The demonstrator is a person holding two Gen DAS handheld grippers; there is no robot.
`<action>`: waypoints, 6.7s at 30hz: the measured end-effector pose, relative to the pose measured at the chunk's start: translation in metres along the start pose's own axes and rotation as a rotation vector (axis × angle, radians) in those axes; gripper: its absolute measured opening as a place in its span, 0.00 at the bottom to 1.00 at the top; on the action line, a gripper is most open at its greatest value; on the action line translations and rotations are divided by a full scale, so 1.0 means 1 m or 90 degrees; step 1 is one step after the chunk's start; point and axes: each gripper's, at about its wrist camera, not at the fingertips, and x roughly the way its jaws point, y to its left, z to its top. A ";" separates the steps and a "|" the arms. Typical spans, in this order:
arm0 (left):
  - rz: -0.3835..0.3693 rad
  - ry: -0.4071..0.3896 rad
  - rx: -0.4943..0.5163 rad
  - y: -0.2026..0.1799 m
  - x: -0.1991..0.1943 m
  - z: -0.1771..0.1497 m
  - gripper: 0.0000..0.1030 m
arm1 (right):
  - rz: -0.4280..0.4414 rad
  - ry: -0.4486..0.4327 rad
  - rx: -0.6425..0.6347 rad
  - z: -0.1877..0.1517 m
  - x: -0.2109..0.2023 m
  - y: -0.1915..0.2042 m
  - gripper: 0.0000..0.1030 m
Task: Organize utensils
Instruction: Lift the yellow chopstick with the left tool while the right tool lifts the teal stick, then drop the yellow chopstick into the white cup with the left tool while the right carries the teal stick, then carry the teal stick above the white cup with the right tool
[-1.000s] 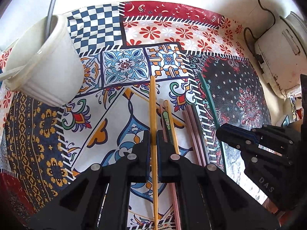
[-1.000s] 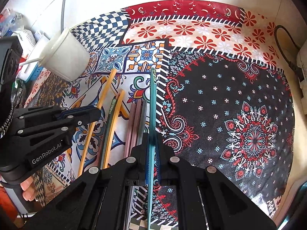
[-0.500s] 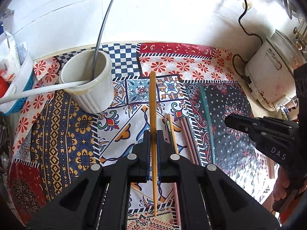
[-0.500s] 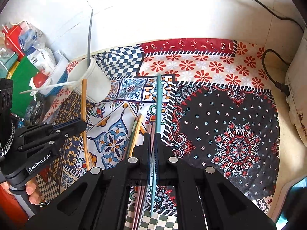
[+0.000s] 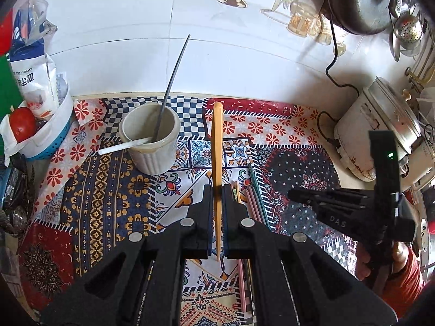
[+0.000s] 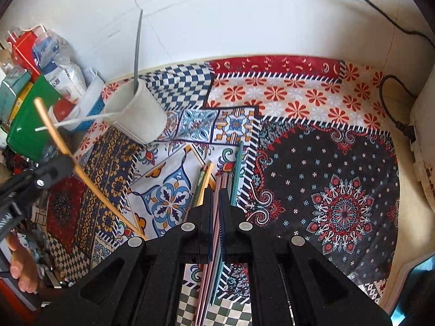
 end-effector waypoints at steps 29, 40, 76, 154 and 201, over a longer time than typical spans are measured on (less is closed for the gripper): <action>0.007 -0.091 0.004 -0.001 -0.042 0.019 0.04 | -0.091 0.073 -0.021 -0.008 0.081 -0.001 0.05; 0.015 -0.140 -0.007 0.010 -0.062 0.038 0.04 | -0.059 -0.003 -0.007 0.010 0.035 0.004 0.02; 0.049 -0.239 -0.048 0.048 -0.104 0.072 0.04 | -0.079 0.117 -0.024 0.049 0.106 0.005 0.07; 0.088 -0.079 -0.050 0.115 0.040 0.099 0.04 | 0.028 0.081 -0.134 0.119 0.101 0.058 0.22; 0.075 -0.098 -0.038 0.101 -0.016 0.074 0.04 | -0.025 0.112 -0.194 0.038 0.080 0.043 0.05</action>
